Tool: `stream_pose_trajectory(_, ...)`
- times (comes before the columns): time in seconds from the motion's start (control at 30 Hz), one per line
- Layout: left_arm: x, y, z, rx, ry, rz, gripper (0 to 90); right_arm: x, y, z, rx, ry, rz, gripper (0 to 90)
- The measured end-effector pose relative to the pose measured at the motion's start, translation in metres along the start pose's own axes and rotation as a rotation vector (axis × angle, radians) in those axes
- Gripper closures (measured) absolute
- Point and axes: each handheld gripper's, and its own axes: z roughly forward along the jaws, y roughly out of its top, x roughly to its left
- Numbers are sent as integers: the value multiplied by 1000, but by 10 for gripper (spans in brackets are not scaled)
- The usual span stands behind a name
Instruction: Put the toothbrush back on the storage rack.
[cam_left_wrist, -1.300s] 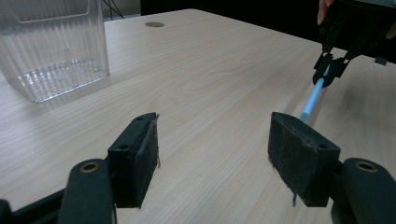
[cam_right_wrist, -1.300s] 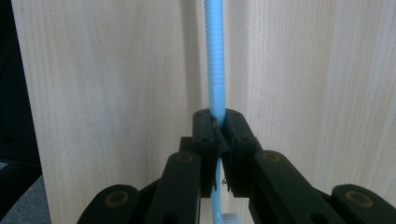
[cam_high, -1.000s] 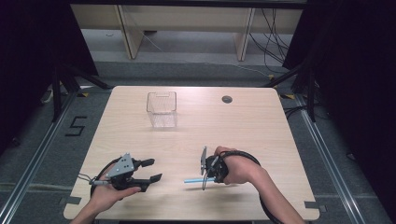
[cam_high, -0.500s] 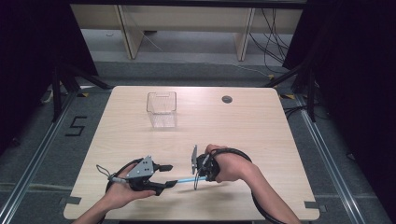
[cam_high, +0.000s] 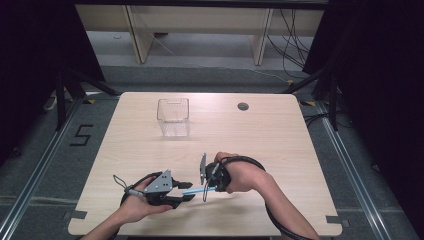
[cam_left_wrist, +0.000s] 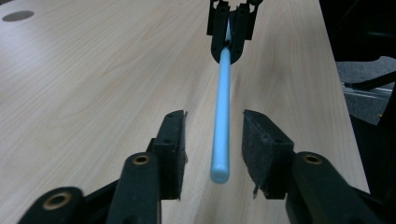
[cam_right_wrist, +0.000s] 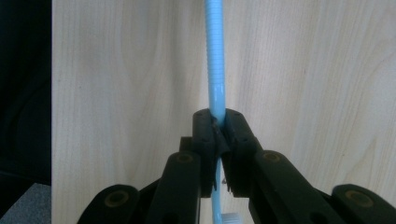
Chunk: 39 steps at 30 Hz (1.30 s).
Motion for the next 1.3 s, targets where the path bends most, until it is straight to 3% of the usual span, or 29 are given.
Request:
stream_pose_trajectory(0.17, 1, 1, 0, 3, -3, 18, 697, 0, 2, -2, -6, -3, -15, 847)
stream_pose_trajectory(0.3, 0, 0, 1, 8, -22, 23, 723, -1, 3, -2, -4, -2, -29, 847)
stream_pose_trajectory(0.33, 0, 0, 2, 8, -29, 22, 743, 0, 3, -2, -6, 1, -12, 847)
stream_pose_trajectory(0.63, 1, -1, 2, 27, -34, 35, 811, -1, 3, -2, -15, -12, -41, 847)
stream_pose_trajectory(0.8, 1, -1, 1, 19, -36, 27, 822, -1, 5, -3, -12, -16, -42, 839)
stream_pose_trajectory(0.87, 2, -1, 0, 4, -30, 21, 823, 0, 4, -5, -20, -27, -9, 802)
stream_pose_trajectory(0.93, 3, -2, -2, -6, -14, 13, 823, -1, 4, -8, -42, -60, -4, 755)
stream_pose_trajectory(0.97, 3, -3, -3, -18, -13, 2, 823, -3, 3, -11, -75, -90, -30, 733)
stream_pose_trajectory(1.0, 5, -3, -6, -16, 2, 4, 823, -3, 1, -13, -95, -113, -5, 717)
stream_pose_trajectory(1.03, 5, -4, -6, -34, 5, -5, 823, 0, -1, -18, -104, -118, 63, 716)
stream_pose_trajectory(1.13, 9, -7, -12, -56, 41, -32, 824, 1, -7, -25, -191, -180, 93, 704)
stream_pose_trajectory(1.23, 12, -10, -17, -101, 76, -50, 823, 5, -15, -30, -276, -241, 173, 668)
stream_pose_trajectory(1.27, 13, -11, -20, -120, 94, -56, 823, 5, -17, -32, -299, -258, 180, 660)
stream_pose_trajectory(1.3, 14, -12, -22, -128, 110, -59, 824, 7, -20, -32, -351, -282, 204, 649)
